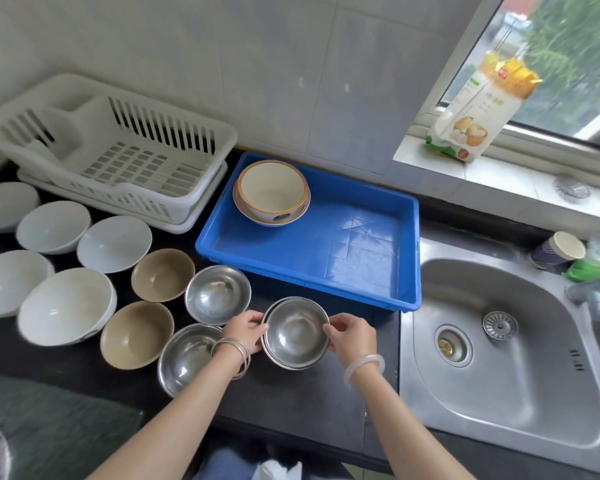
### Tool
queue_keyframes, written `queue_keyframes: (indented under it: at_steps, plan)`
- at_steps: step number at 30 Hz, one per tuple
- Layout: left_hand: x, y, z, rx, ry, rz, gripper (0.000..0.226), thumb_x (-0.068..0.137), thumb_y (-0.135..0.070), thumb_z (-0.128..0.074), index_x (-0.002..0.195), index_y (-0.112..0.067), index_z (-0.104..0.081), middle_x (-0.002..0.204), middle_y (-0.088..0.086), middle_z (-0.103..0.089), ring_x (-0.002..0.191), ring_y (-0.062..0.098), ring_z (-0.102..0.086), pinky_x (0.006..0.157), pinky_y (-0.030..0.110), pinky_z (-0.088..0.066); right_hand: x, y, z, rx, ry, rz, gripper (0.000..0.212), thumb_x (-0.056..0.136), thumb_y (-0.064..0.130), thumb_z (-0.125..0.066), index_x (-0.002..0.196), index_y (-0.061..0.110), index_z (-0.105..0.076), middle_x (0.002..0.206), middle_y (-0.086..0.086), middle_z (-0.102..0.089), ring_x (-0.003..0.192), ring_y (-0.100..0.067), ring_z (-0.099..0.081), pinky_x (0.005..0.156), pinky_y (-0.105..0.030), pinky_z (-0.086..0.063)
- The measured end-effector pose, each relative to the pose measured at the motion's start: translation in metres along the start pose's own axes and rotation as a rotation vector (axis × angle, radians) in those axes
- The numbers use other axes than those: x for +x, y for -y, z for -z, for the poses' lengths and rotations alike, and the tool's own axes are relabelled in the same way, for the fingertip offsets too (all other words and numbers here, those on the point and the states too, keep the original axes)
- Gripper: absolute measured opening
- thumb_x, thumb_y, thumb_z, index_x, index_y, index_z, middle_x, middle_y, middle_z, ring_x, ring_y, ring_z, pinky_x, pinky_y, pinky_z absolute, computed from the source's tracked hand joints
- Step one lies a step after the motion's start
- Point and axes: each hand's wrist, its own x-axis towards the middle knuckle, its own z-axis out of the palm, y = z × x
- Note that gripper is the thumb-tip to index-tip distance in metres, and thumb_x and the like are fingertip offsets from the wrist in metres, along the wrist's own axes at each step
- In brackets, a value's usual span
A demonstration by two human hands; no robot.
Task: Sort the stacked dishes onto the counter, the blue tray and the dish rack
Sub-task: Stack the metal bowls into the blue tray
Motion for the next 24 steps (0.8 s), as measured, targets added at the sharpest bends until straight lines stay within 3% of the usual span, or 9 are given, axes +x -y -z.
queue_keyframes:
  at_steps: [5,9,11,17,20,24]
  plan:
    - [0.004,0.001,0.003,-0.027,0.045,0.013,0.029,0.087,0.001,-0.055,0.116,-0.001,-0.056,0.085,0.008,-0.058,0.092,0.027,-0.054,0.063,0.032,-0.051,0.003,-0.015,-0.002,0.11,-0.038,-0.038,0.011,0.075,0.019,-0.074,0.08,0.028,-0.07,0.075,0.003,-0.066,0.067,-0.017,-0.063,0.077,-0.037,-0.057]
    - [0.004,-0.002,0.006,-0.078,0.12,0.062,0.03,0.089,0.001,-0.053,0.119,-0.001,-0.053,0.084,0.007,-0.057,0.094,0.028,-0.053,0.063,0.033,-0.05,0.004,-0.026,-0.008,0.456,0.167,-0.289,0.02,0.084,0.023,-0.069,0.103,0.024,-0.068,0.094,-0.004,-0.07,0.075,-0.021,-0.067,0.069,-0.034,-0.058]
    - [0.003,-0.005,0.007,-0.1,0.152,0.08,0.029,0.09,-0.001,-0.051,0.12,0.0,-0.052,0.084,0.006,-0.058,0.094,0.028,-0.053,0.064,0.033,-0.051,0.004,-0.026,-0.009,0.524,0.243,-0.351,0.015,0.087,0.023,-0.064,0.102,0.025,-0.066,0.091,-0.002,-0.073,0.074,-0.023,-0.071,0.066,-0.033,-0.058]
    - [-0.004,-0.024,0.009,-0.066,0.192,0.046,0.031,0.092,-0.003,-0.049,0.122,-0.001,-0.051,0.12,0.021,-0.058,0.095,0.027,-0.055,0.083,0.039,-0.049,0.005,-0.015,-0.004,0.528,0.225,-0.293,0.017,0.09,0.016,-0.059,0.104,0.023,-0.066,0.07,0.002,-0.075,0.063,-0.015,-0.072,0.054,-0.026,-0.057]
    - [-0.008,-0.046,0.007,-0.086,0.206,-0.01,0.03,0.092,-0.005,-0.05,0.122,-0.002,-0.052,0.115,0.018,-0.06,0.093,0.024,-0.057,0.079,0.037,-0.05,0.009,-0.001,0.01,0.572,0.194,-0.202,0.016,0.091,0.015,-0.058,0.097,0.025,-0.069,0.069,0.006,-0.074,0.063,-0.013,-0.072,0.052,-0.023,-0.055]
    - [-0.007,-0.083,-0.004,-0.122,0.239,-0.081,0.03,0.093,-0.007,-0.05,0.122,-0.004,-0.051,0.105,0.013,-0.059,0.075,0.016,-0.058,0.073,0.033,-0.052,0.023,0.022,0.036,0.616,0.155,-0.136,0.016,0.091,0.015,-0.058,0.103,0.017,-0.068,0.074,0.003,-0.072,0.06,-0.013,-0.07,0.052,-0.022,-0.055]
